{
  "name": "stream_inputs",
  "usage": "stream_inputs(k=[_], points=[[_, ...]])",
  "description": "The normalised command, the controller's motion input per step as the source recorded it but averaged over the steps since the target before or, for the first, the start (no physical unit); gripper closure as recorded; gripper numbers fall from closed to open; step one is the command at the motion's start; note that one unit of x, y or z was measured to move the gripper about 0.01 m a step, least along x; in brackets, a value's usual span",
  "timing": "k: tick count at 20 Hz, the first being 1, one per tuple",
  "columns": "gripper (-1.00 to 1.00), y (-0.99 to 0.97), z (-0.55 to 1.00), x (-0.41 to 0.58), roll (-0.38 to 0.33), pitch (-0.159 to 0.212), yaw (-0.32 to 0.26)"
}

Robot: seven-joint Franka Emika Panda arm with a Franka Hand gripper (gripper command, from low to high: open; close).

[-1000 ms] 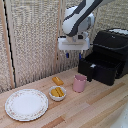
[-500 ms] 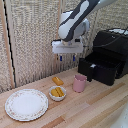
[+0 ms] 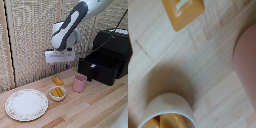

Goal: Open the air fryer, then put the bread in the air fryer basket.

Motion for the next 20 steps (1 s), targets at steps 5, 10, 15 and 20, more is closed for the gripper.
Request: stream_inputs(k=[5, 10, 15, 20], points=[[-1.0, -0.13, -0.11, 0.433, -0.033, 0.128, 0.167], [-1.0, -0.08, -0.17, 0.424, -0.003, 0.111, 0.184], [-1.0, -0.04, -0.26, 0.299, 0.016, 0.058, 0.149], [-1.0, -0.12, -0.24, 0.173, 0.016, 0.02, 0.104]])
